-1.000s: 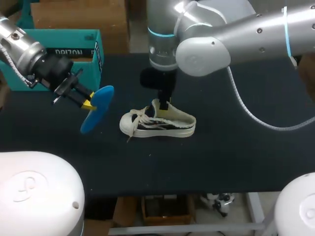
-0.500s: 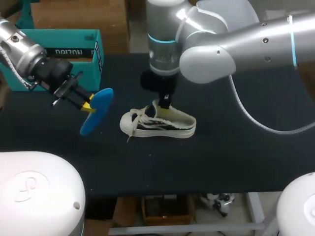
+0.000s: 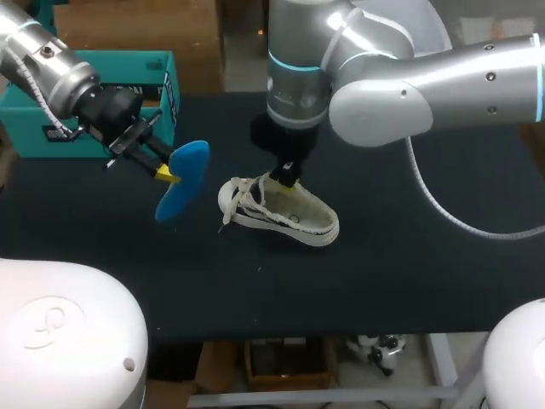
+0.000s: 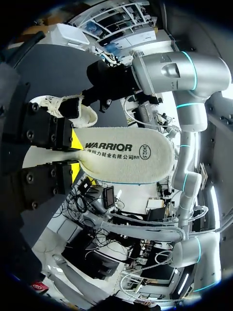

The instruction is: Open the shoe tongue, take the insole out of the shoe, put the insole back into the shoe, and pack the shoe into the shoebox

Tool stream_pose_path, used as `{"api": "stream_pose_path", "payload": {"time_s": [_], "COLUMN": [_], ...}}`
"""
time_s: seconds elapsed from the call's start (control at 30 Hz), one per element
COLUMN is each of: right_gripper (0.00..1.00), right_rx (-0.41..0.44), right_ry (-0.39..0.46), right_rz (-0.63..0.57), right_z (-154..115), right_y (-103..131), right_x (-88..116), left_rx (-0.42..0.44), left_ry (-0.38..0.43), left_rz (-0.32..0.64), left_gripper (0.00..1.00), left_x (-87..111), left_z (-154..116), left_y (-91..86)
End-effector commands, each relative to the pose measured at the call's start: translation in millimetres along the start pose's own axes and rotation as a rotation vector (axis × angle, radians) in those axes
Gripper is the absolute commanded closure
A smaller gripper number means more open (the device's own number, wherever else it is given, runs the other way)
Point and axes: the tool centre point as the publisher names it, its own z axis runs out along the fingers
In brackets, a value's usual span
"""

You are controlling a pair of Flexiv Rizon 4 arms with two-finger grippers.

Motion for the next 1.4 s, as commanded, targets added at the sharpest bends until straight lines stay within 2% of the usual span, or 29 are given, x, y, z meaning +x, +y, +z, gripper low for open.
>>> {"api": "stream_pose_path", "payload": {"time_s": [0.03,0.4,0.67,0.83,1.17,1.2,1.23,1.27,1.4], "right_gripper": [1.0,1.0,1.0,1.0,1.0,0.86,0.38,0.02,0.0], "right_rx": [-0.051,-0.188,-0.291,-0.323,-0.351,-0.357,-0.358,-0.358,-0.358], "right_ry": [0.001,0.011,0.002,0.014,0.039,0.044,0.047,0.047,0.059], "right_rz": [0.09,0.436,0.6,0.654,0.679,0.68,0.684,0.685,0.691], "right_z": [-12,-20,-13,-2,6,6,6,6,0], "right_y": [-14,-22,-20,-18,-26,-27,-28,-29,-34], "right_x": [6,25,36,37,29,28,27,27,25], "left_rx": [0.019,0.063,0.095,0.106,0.111,0.113,0.114,0.114,0.125], "left_ry": [0.105,0.22,0.279,0.303,0.329,0.33,0.331,0.332,0.338], "left_rz": [0.015,0.097,0.129,0.144,0.145,0.145,0.145,0.146,0.159], "left_gripper": [1.0,1.0,1.0,1.0,1.0,1.0,1.0,1.0,1.0], "left_x": [-20.7,-47.6,-61.2,-68.3,-75.0,-75.3,-75.4,-75.4,-73.7], "left_z": [-3,1,5,9,18,18,19,19,22], "left_y": [-5.8,-26.1,-24.8,-22.4,-15.5,-15.2,-15.1,-15.1,-16.2]}}
